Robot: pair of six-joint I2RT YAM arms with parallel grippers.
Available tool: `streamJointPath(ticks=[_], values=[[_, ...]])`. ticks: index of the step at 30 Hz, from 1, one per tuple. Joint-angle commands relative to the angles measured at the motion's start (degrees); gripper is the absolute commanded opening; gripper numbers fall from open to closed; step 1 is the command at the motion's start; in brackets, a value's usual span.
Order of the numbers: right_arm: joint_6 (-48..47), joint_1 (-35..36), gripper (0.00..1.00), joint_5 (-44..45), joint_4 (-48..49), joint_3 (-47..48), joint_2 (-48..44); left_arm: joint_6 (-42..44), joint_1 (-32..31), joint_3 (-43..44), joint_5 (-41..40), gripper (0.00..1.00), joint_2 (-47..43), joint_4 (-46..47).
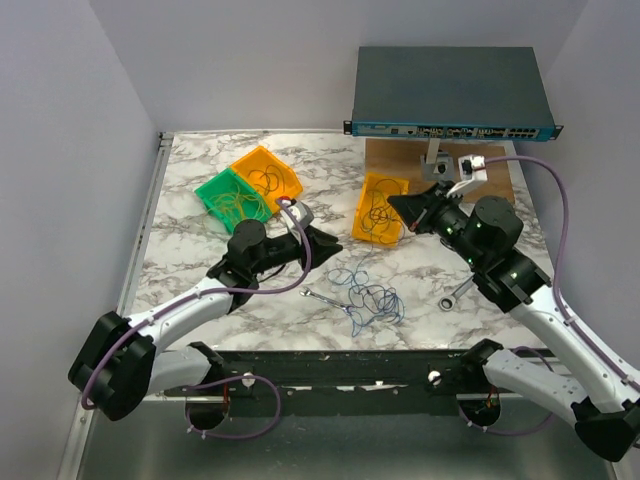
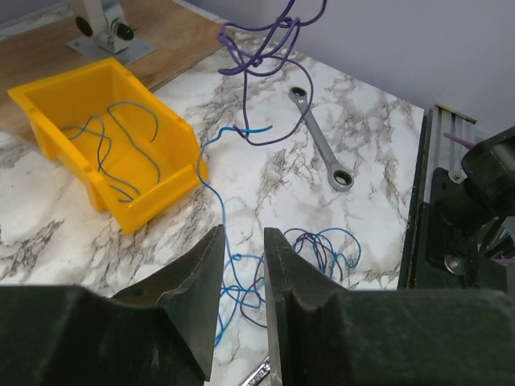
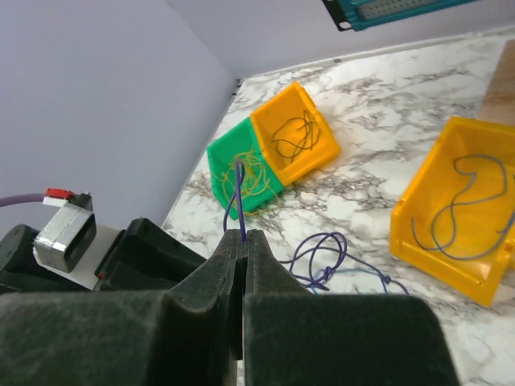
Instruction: Untangle the cables
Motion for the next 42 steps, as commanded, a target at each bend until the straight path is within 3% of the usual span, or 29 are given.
streamJointPath(ticks=[1,4,8,14,16,23,32,36,38,41,42], values=[[0.7,0.0,0.01,-6.1,5.2,3.7,1.7,1.2,-0.2,-1.5,2.7,0.29,0.5,7.4],[1.6,0.1,0.01,-7.0,5.7,5.1,2.3,1.5,-0.2,-1.7,1.7,0.31,1.3,8.2],[2.3,0.0,0.01,-8.3,5.7,7.2,3.0,1.6,-0.3,-3.2,1.9,0.61,2.3,12.8],[3.6,0.1,0.01,-9.1,5.8,9.2,3.7,1.2,-0.6,-3.4,-3.0,0.82,4.8,14.3],[4.2,0.1,0.01,-9.1,5.8,9.7,3.7,0.7,-0.9,-3.3,-3.0,0.98,6.2,16.0],[6.1,0.0,0.01,-9.3,7.9,11.0,3.4,0.4,-2.5,2.7,-0.9,0.98,14.3,11.4],[6.2,0.1,0.01,-8.3,7.8,12.1,3.2,-0.9,-3.2,8.5,0.8,0.90,19.9,3.4],[6.2,0.1,0.01,-7.4,7.6,12.1,2.7,-2.0,-3.3,10.7,2.9,0.76,22.0,0.8],[6.1,0.1,0.01,-7.2,7.6,12.1,2.6,-3.1,-3.3,12.5,4.3,0.61,23.7,-0.4],[6.1,0.1,0.01,-6.6,7.5,11.7,2.5,-3.8,-3.5,14.4,6.9,0.11,25.4,-0.9],[6.0,0.1,0.01,-5.7,7.1,11.4,2.4,-4.1,-3.5,14.4,6.9,0.03,25.3,-0.7]])
